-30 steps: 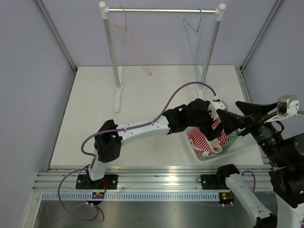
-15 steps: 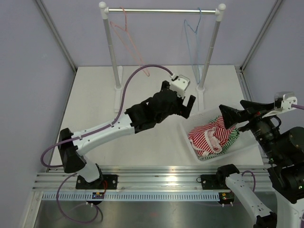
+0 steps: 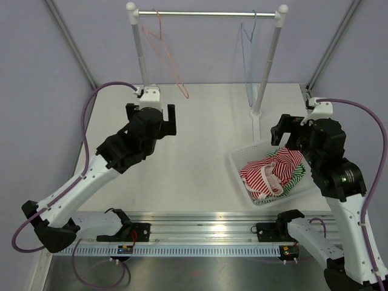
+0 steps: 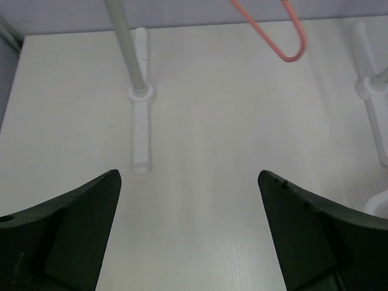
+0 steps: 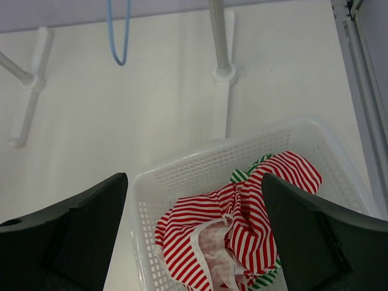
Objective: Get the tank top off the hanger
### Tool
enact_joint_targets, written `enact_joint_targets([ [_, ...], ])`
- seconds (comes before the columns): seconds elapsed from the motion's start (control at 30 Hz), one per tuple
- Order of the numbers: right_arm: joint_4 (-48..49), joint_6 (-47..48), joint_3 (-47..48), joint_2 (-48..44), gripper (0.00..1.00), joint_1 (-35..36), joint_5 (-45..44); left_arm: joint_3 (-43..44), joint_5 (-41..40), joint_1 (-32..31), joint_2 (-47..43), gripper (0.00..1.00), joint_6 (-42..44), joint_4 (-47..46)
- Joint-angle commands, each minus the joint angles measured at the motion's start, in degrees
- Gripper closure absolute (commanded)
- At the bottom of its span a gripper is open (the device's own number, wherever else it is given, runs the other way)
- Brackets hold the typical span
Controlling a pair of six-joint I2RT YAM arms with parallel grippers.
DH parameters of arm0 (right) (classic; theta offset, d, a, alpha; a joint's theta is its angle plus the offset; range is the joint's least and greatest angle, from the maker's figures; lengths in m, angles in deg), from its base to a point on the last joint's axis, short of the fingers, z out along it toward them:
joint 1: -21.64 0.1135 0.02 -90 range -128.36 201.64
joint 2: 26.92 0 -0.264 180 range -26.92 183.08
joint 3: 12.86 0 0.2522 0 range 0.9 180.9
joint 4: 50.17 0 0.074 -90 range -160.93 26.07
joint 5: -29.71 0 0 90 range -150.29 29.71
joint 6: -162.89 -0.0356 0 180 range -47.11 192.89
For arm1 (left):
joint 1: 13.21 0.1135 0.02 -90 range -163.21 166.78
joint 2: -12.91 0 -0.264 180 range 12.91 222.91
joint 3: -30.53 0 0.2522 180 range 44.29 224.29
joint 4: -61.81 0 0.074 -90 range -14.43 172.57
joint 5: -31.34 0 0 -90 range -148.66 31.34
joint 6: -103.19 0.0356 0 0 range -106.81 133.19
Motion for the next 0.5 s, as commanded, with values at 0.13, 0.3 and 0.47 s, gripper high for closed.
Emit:
enact_joint_targets([
  [0.13, 0.4, -0.9, -4.2, 1.9, 0.00, 0.1, -6.2, -0.6, -8.2, 6.2, -8.7, 0.01, -7.7, 16.9],
  [0.3, 1.9, 0.2, -7.8, -1.4, 0.00, 0.1, -5.9, -6.9, -7.5, 11.3, -16.0, 0.01, -7.5, 20.1],
  [0.47, -0.1, 0.1, -7.3, -2.9, 0.01, 0.1, -5.4, -12.6, -7.9, 13.3, -23.7, 0.01, -6.9, 20.8],
])
